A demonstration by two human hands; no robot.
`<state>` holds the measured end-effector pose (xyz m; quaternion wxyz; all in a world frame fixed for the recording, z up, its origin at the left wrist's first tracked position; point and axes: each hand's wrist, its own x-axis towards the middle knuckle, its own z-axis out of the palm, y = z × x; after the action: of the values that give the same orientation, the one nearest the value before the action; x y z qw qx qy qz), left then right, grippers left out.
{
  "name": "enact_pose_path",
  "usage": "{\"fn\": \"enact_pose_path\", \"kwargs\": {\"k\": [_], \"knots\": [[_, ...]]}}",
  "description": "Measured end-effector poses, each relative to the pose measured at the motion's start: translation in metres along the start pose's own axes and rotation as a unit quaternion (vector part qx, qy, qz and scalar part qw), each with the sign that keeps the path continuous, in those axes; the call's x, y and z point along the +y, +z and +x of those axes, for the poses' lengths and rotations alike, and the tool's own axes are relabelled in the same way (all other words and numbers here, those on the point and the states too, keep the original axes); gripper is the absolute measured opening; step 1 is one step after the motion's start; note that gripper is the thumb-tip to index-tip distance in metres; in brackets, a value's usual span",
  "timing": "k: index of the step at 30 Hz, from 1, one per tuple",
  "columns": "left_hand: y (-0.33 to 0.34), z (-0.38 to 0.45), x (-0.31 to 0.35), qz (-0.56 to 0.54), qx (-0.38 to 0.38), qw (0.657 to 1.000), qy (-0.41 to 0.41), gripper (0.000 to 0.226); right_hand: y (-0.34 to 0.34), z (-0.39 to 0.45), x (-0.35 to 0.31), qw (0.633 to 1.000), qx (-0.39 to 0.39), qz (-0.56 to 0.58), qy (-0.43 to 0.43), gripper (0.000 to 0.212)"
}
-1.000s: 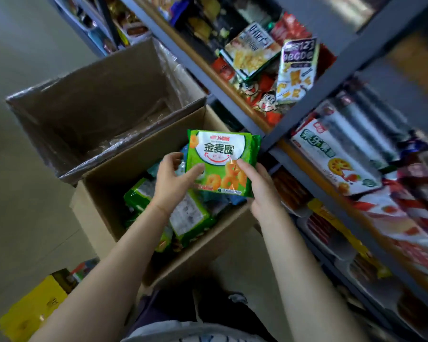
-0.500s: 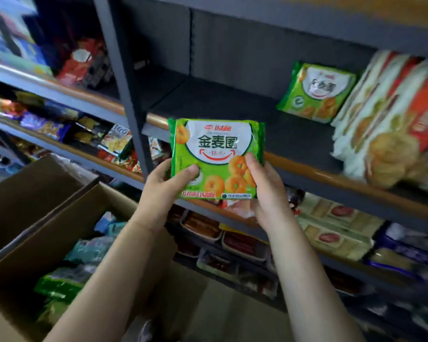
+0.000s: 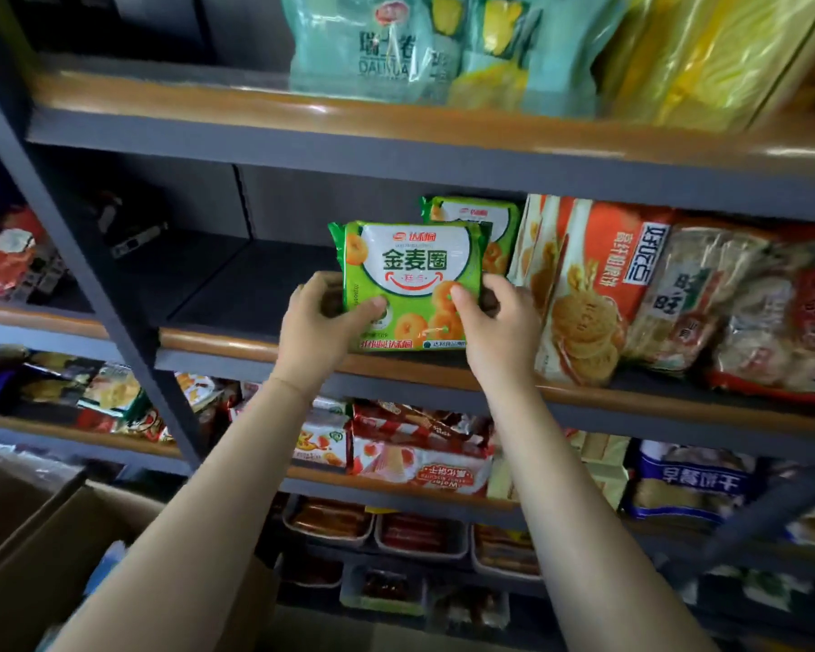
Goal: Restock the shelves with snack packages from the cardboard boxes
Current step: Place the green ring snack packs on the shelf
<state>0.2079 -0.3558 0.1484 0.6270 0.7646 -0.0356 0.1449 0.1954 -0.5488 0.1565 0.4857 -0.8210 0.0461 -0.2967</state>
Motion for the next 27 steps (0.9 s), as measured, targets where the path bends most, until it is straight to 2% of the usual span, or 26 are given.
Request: {"fn": "enact_pose_path", "kwargs": {"k": [2,4,9,17,22,27], "knots": [[0.007,0.032,-0.006,0.096,-0.002,0.995,0.017,0.040,0.004,0.018,-0.002,0.998,0.015,-0.063,0.004,0.039],[0.018,0.059,-0.010,0.141,-0.013,0.990,0.019,0.033,0.011,0.033,0.001,0.996,0.019,-0.091,0.013,0.041],[0.048,0.103,-0.016,0.051,-0.061,0.996,-0.030,0.014,0.025,0.067,0.011,0.993,0.005,-0.085,0.076,0.045],[0.093,0.158,-0.031,0.061,-0.094,0.992,-0.053,0.025,0.045,0.099,0.029,0.984,-0.005,-0.029,0.176,0.040],[0.109,0.174,-0.038,0.052,-0.115,0.988,-0.084,0.037,0.050,0.111,0.035,0.981,-0.022,-0.027,0.189,0.053],[0.115,0.180,-0.045,0.027,-0.121,0.987,-0.099,0.038,0.048,0.108,0.042,0.981,-0.031,-0.024,0.191,0.071]]}}
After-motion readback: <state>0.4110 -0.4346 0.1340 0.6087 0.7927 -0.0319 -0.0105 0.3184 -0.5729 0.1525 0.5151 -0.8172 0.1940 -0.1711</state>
